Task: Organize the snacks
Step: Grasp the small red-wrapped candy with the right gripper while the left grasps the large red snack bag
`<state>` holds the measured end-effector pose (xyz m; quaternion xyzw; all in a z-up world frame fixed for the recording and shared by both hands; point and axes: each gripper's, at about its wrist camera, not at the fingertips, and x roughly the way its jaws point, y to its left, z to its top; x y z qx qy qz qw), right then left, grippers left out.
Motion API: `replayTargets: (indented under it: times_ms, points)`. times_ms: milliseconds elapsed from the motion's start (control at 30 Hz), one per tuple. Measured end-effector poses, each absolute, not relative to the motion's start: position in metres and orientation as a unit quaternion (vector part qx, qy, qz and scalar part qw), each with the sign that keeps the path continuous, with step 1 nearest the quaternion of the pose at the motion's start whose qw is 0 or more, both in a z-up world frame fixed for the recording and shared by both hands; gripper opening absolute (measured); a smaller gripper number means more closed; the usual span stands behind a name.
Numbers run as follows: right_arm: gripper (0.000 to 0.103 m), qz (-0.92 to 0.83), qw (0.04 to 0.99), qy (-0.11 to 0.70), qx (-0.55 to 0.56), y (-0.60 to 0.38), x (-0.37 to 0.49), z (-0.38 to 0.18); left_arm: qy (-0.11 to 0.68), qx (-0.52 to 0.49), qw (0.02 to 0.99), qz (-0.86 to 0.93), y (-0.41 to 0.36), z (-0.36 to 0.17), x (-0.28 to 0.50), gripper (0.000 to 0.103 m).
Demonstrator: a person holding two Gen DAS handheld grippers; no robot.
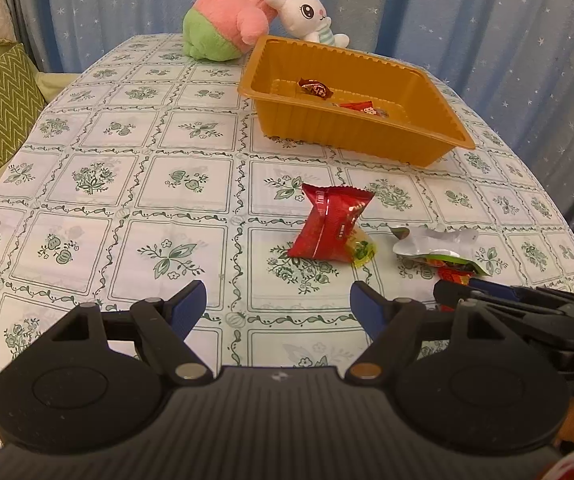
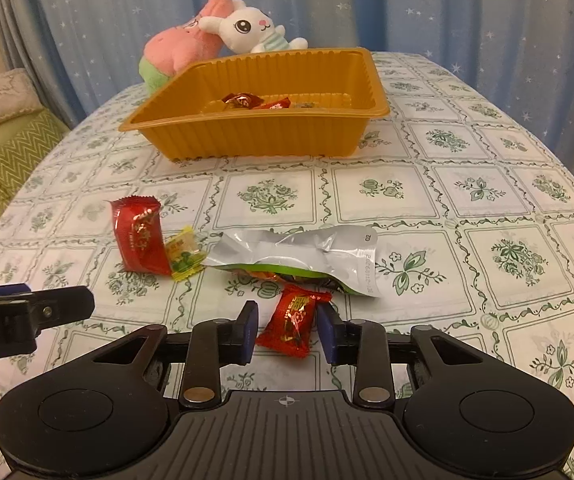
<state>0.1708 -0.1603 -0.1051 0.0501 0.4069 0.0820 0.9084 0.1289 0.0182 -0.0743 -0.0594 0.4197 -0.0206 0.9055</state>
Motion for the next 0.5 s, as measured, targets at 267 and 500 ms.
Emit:
replayTargets:
  times_ms: [267,500]
  points:
    - [0.021,0.078,0.913,0.399,0.038,-0.163,0.165,-0.101,0.421,-0.056,0.905,-0.025,0.017,-0.078,0.131,0.077]
    - [0.021,0.072,0.921,0.381,0.045,-0.176,0.151,-0.085,0.412,-0.042,0.909,-0.037,0.011,-0.078,0.142,0.076]
